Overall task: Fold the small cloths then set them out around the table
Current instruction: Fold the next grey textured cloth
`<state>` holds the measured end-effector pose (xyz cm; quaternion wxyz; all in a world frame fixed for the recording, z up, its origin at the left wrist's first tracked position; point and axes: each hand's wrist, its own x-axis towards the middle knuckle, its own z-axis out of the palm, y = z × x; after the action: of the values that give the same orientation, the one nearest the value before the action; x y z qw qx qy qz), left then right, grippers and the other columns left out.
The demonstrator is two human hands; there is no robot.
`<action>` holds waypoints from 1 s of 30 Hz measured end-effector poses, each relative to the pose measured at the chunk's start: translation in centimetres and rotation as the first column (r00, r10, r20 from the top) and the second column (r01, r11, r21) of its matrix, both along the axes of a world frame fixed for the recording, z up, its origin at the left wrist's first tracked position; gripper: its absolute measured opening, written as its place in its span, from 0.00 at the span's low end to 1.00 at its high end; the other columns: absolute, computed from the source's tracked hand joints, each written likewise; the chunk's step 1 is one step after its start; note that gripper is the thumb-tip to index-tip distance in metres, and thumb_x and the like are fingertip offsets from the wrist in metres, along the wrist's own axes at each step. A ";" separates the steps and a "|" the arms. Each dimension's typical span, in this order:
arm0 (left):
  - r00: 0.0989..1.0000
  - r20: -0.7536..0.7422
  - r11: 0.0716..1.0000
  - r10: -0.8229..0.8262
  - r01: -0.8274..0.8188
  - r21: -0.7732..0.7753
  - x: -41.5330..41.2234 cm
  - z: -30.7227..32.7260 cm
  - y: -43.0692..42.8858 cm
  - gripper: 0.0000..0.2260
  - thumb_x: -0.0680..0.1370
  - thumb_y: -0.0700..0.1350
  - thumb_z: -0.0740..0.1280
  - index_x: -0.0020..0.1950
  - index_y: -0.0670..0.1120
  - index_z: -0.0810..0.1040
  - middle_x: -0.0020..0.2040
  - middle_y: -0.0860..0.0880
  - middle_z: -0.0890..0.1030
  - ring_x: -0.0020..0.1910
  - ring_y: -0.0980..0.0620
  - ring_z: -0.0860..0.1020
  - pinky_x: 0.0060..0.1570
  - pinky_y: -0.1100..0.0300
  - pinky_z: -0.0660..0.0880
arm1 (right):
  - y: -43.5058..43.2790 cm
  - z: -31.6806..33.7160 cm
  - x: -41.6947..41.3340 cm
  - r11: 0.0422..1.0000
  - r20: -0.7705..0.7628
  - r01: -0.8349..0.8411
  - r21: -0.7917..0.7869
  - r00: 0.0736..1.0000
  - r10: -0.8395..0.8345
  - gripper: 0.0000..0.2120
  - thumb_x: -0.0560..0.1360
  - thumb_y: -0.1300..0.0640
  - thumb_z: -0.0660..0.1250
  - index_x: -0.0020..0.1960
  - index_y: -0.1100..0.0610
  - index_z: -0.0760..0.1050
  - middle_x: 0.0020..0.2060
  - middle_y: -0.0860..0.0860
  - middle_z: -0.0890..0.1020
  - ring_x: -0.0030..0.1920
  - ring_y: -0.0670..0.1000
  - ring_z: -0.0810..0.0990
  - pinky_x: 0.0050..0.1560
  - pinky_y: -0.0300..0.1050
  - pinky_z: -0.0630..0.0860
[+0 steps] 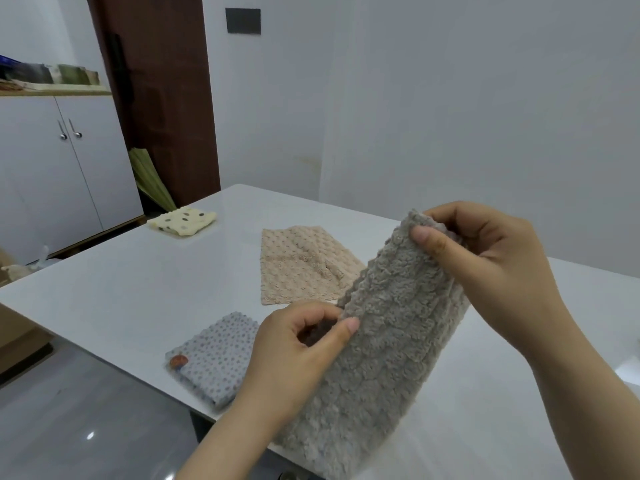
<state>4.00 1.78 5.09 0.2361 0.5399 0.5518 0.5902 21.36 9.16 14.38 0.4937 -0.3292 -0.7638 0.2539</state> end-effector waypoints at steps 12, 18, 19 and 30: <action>0.982 -0.188 0.997 -0.020 0.005 -0.083 -1.2 -3.0 0.3 0.17 0.71 0.55 0.71 0.28 0.48 0.71 0.27 0.56 0.68 0.29 0.59 0.66 0.31 0.68 0.61 | 1.2 -0.2 1.1 0.995 -0.116 0.100 0.029 0.989 -0.096 0.03 0.74 0.56 0.71 0.41 0.51 0.81 0.36 0.46 0.82 0.38 0.44 0.78 0.43 0.42 0.75; 0.977 -0.214 0.991 0.004 -0.033 -0.132 -1.3 -3.6 0.0 0.22 0.73 0.46 0.71 0.25 0.50 0.62 0.25 0.54 0.63 0.26 0.58 0.63 0.29 0.66 0.58 | 1.5 -0.4 1.5 0.992 -0.137 0.123 0.021 0.983 -0.119 0.03 0.75 0.57 0.71 0.42 0.52 0.81 0.37 0.53 0.83 0.39 0.46 0.77 0.43 0.44 0.74; 0.978 -0.209 0.991 0.012 -0.040 -0.130 -1.4 -3.5 -0.1 0.23 0.73 0.46 0.71 0.25 0.51 0.61 0.24 0.54 0.63 0.26 0.58 0.62 0.29 0.66 0.57 | 1.5 -0.5 1.6 0.991 -0.139 0.129 0.022 0.982 -0.125 0.04 0.75 0.57 0.70 0.42 0.53 0.81 0.38 0.55 0.83 0.39 0.46 0.77 0.43 0.44 0.74; 0.992 -0.040 0.988 0.122 -0.125 -0.087 -3.7 -2.4 -0.6 0.21 0.69 0.58 0.72 0.28 0.42 0.76 0.24 0.53 0.67 0.24 0.58 0.65 0.27 0.70 0.61 | 2.6 -2.3 3.1 0.970 -0.218 0.244 -0.007 0.946 -0.240 0.06 0.76 0.56 0.69 0.41 0.52 0.79 0.35 0.49 0.80 0.37 0.44 0.76 0.40 0.38 0.72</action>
<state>0.27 1.23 2.73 0.2134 0.5037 0.6139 0.5691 24.44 11.80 12.09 0.6048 -0.3858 -0.6616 0.2184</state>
